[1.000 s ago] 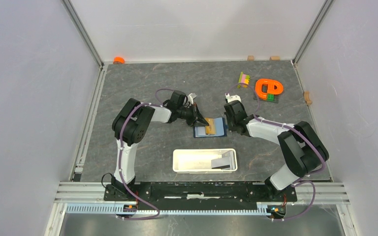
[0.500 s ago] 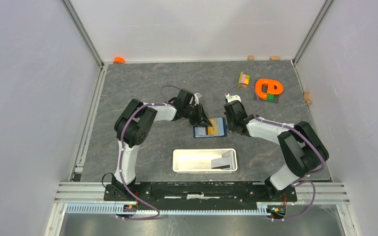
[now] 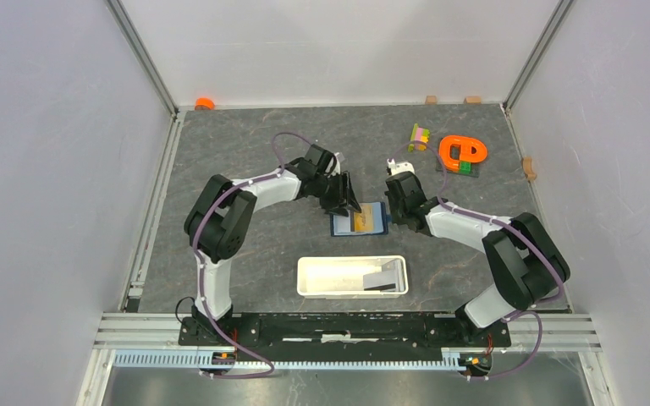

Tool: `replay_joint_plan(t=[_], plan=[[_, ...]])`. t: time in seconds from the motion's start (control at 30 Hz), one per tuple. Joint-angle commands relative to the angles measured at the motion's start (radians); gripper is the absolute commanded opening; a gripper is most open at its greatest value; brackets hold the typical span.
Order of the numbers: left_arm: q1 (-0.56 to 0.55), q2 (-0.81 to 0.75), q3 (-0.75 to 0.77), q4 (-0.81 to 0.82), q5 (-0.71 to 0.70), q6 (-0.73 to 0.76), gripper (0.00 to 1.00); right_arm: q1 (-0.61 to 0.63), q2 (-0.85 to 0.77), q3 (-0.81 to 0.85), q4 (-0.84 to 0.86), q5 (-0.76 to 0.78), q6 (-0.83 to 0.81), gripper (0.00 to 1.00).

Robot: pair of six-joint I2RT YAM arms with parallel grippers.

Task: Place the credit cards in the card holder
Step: Insert the credit card into the card holder.

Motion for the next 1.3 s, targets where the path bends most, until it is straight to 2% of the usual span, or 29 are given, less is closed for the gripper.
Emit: replay_joint_plan(t=[0.0, 0.17, 0.4, 0.8, 1.27], plan=[[0.005, -0.086, 0.023, -0.087, -0.069, 0.078, 0.56, -0.003, -0.034, 0.000, 0.012, 0.013, 0.003, 0.00], [-0.013, -0.101, -0.008, -0.066, -0.046, 0.051, 0.56, -0.003, -0.032, -0.003, 0.014, 0.008, 0.005, 0.00], [-0.046, -0.035, -0.008, -0.053, -0.053, 0.014, 0.56, -0.003, -0.030, 0.000, 0.011, -0.001, 0.008, 0.00], [-0.087, 0.032, 0.029, -0.044, -0.067, -0.006, 0.56, -0.003, -0.036, 0.003, 0.008, -0.002, 0.008, 0.00], [-0.110, 0.065, 0.074, 0.044, -0.068, -0.019, 0.55, -0.003, -0.035, -0.003, 0.013, -0.017, 0.009, 0.00]])
